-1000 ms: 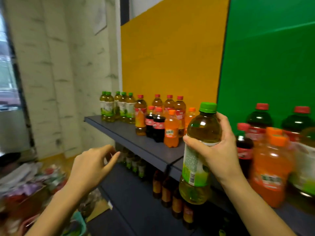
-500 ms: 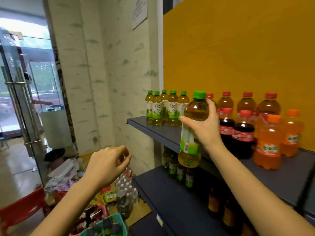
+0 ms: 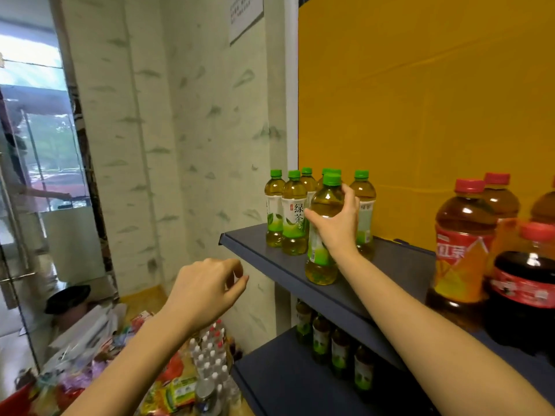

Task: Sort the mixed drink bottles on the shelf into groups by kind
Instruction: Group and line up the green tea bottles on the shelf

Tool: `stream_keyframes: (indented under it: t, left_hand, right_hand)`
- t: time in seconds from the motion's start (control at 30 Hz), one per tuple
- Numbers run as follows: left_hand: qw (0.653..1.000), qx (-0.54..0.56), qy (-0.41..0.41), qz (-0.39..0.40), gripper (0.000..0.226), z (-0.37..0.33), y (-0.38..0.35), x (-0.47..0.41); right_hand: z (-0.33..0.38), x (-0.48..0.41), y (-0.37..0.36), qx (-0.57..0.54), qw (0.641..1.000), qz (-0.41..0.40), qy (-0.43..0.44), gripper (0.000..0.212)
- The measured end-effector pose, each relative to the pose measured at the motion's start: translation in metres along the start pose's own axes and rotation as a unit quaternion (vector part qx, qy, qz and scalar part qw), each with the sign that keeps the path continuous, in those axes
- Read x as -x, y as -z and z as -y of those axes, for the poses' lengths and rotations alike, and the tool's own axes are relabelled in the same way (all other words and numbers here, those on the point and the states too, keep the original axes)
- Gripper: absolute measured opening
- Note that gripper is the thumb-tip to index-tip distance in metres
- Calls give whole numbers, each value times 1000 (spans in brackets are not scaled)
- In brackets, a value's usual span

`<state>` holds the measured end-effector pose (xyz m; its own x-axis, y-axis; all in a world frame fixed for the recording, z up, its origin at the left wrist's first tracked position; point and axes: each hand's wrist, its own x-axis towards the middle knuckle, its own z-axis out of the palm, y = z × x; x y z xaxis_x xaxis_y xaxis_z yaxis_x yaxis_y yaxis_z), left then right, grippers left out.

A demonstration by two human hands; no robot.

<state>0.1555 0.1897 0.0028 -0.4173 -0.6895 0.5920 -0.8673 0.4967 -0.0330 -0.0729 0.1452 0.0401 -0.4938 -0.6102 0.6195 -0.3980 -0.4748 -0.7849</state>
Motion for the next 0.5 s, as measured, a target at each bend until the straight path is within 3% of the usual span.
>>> stream_keyframes:
  t: [0.33,0.5]
  left_hand:
    - [991,106,-77,-10,24,11,-49,-92]
    - [982,132,-132,7,29,7,-74,-128]
  right_hand:
    - [-41,-48,-46,91,996,-16,-2,82]
    - [-39,-45,-38,135,990,9,-30,94]
